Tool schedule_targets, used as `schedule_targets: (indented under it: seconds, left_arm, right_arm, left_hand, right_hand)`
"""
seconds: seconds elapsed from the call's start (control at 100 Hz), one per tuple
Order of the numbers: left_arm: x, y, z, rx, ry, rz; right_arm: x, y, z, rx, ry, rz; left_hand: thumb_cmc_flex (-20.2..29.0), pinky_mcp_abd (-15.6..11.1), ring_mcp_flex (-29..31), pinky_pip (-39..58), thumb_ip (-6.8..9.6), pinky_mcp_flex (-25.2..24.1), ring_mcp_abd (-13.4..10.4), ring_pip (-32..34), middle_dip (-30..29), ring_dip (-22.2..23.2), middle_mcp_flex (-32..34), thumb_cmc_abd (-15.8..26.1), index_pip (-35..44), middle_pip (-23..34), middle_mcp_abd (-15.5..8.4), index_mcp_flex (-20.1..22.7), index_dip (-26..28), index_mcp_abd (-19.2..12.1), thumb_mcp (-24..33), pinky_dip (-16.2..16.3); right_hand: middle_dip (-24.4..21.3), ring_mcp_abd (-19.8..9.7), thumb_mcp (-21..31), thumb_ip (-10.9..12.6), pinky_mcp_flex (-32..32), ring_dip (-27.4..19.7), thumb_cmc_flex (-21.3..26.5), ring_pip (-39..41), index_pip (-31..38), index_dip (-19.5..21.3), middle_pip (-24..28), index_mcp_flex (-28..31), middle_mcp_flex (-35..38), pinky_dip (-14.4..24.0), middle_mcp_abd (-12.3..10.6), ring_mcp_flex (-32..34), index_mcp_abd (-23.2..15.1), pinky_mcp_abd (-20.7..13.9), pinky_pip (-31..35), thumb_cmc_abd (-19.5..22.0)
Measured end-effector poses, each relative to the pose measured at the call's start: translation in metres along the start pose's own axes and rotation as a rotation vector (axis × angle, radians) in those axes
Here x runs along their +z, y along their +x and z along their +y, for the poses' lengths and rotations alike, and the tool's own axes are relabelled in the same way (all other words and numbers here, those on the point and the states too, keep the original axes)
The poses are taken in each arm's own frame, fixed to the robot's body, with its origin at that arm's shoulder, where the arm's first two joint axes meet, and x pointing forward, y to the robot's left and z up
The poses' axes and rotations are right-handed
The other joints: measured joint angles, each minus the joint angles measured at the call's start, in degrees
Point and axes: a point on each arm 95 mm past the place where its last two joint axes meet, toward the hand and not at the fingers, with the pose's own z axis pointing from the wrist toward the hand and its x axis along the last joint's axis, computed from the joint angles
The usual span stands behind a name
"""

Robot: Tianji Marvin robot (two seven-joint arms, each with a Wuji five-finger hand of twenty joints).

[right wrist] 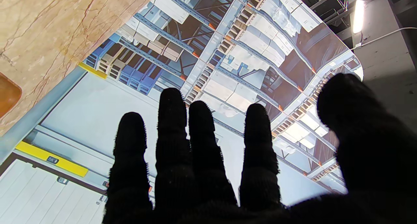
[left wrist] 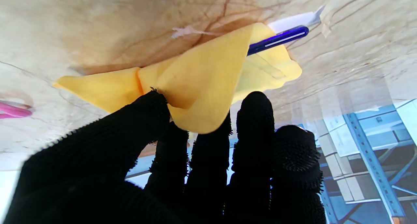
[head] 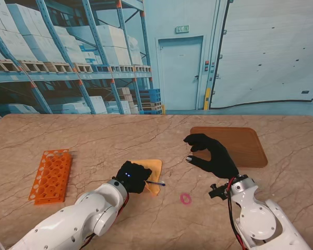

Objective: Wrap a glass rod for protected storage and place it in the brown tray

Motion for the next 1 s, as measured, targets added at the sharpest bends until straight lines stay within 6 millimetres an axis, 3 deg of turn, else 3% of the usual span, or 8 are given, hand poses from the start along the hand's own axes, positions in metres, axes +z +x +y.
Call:
schedule_targets:
  seconds: [0.36,1.0]
  left_arm:
    - [0.024,-0.011,0.003,0.016,0.005,-0.074]
    - [0.042,-0.014,0.015,0.075,-0.004,-0.135]
  right_arm:
    - [0.002,-0.003,-0.001,-0.001,0.011,-0.016]
    - [0.005,-0.004,-0.002,0.002,0.022,-0.029]
  left_hand:
    - [0.00,-0.25,0.02,0.17,0.00,0.09,-0.18,0.48,0.01,0.02,0.00,0.02,0.00,0.70,-0.28,0.00,1.36,-0.63,-0.09,0.00]
    - [-0.05,-0.81,-1.21,0.18,-0.01,-1.26,-0.56,0.45,0.12,0.05,-2.07,1.07,-0.13,0.74,-0.56,0.01,1.06,-2.24,-1.51,-0.01]
  right_hand:
    - [0.00,0.01,0.00,0.00,0.00,0.00,0.00,0.00,0.11,0.00,0.00,1.62,0.03,0.00,0.04,0.00,0.16,0.00,0.00,0.00]
    - [0.00,0.03,0.00,0.00,0.00,0.01,0.00,0.01,0.11,0.00,0.14,1.70,0.60,0.00,0.09,0.00,0.22,0.00,0.00,0.00]
